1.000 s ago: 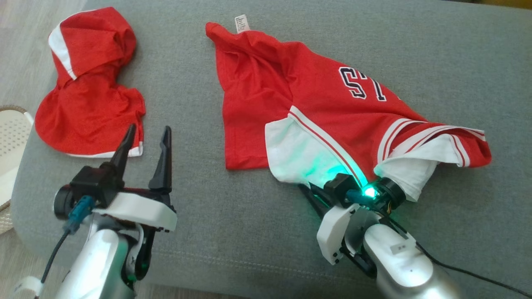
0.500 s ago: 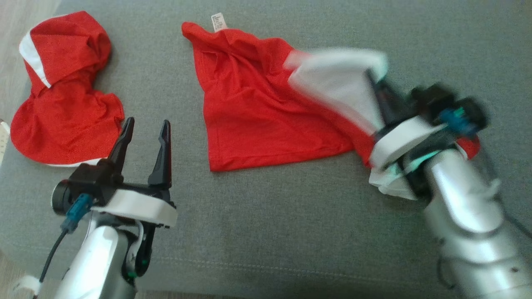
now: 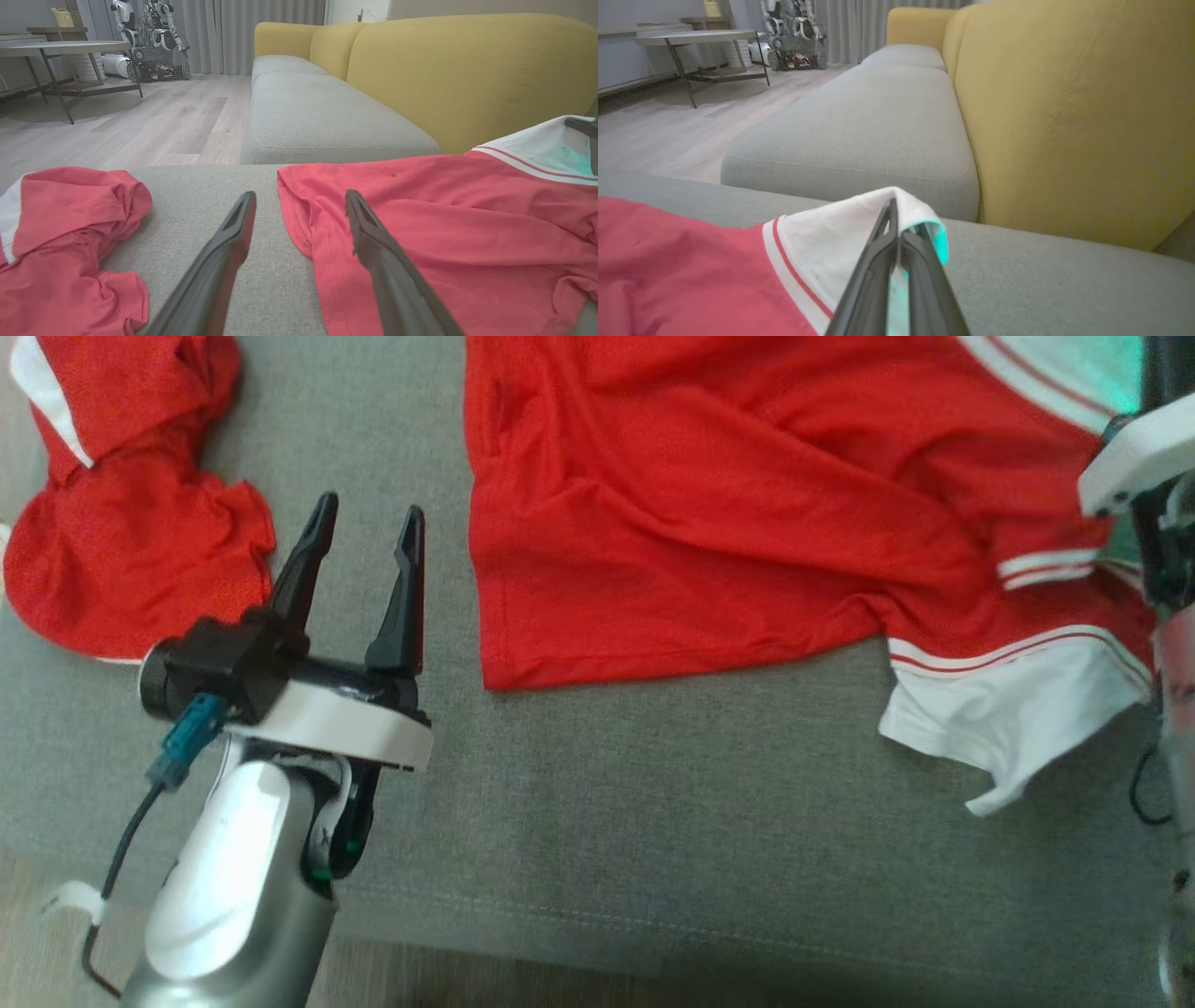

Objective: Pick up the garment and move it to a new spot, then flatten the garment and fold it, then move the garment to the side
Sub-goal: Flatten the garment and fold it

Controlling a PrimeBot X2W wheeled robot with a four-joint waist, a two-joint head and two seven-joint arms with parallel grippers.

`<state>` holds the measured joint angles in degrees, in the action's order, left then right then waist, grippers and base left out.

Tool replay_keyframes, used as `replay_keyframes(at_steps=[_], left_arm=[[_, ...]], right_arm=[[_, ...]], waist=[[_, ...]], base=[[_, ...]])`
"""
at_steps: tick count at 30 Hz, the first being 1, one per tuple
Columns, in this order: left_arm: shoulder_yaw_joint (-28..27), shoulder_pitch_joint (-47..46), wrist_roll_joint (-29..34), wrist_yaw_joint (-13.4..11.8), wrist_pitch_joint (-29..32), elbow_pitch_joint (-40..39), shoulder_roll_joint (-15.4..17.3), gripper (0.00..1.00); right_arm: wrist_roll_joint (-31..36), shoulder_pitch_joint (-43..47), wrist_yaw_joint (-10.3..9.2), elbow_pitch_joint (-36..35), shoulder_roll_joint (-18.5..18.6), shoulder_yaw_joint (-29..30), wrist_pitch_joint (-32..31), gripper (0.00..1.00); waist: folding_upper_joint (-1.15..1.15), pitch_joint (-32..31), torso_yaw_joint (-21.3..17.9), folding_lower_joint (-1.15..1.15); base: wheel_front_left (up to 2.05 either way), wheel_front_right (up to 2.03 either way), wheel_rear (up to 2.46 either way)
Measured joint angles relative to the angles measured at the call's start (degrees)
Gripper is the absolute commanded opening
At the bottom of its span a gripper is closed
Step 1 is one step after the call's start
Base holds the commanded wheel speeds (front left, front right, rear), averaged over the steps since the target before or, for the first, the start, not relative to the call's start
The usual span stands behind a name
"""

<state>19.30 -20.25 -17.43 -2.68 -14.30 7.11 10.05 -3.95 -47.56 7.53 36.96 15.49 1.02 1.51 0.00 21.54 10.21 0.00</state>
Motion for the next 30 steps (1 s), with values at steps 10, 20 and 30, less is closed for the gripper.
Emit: replay_keyframes(at_steps=[10,20,30], left_arm=[[-1.5,-1.4,1.3,1.4,0.0,1.3,-1.0,1.0],[-3.8,3.5,2.2,1.7,0.0,2.5,-0.3,1.0],[-5.2,11.4,2.2,0.8,0.1,2.5,1.9,1.0]], right_arm=[[-0.6,-3.8,0.0,11.3,-0.3,0.7,6.9,1.0],[0.4,5.7,0.0,3.1,-5.0,0.2,10.7,1.0],[0.4,29.6,0.0,-18.2,-10.1,-0.3,4.7,1.0]], waist=[[0.0,2.7,-0.5,0.0],[0.0,-2.6,-4.6,0.0],[0.0,-9.8,-8.9,0.0]], base=[[0.0,0.0,0.0],[0.0,0.0,0.0],[0.0,0.0,0.0]])
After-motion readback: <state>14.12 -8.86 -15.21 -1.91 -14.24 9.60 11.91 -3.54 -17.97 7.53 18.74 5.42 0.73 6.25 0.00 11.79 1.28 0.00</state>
